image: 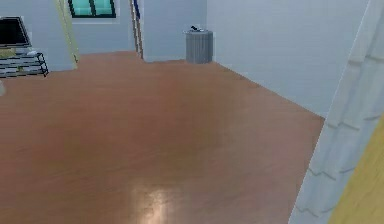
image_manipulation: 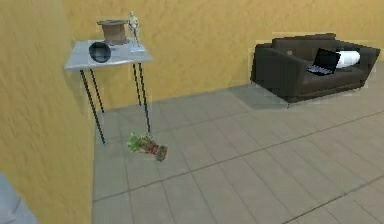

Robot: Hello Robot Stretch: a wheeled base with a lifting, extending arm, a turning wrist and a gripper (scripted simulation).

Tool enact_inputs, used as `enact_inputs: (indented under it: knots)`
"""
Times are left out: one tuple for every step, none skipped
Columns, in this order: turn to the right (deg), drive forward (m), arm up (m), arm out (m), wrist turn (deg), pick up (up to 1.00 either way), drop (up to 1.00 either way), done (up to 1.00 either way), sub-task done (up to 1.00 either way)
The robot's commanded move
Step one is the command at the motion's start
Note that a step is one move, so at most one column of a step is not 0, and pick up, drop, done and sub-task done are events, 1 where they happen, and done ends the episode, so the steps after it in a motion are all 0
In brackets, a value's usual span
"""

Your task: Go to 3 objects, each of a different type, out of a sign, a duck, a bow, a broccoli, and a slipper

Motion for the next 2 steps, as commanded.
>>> enact_inputs:
  knots:
    - [0.0,1.00,0.00,0.00,0.0,0.00,0.00,0.00,0.00]
    - [0.0,1.00,0.00,0.00,0.0,0.00,0.00,0.00,0.00]
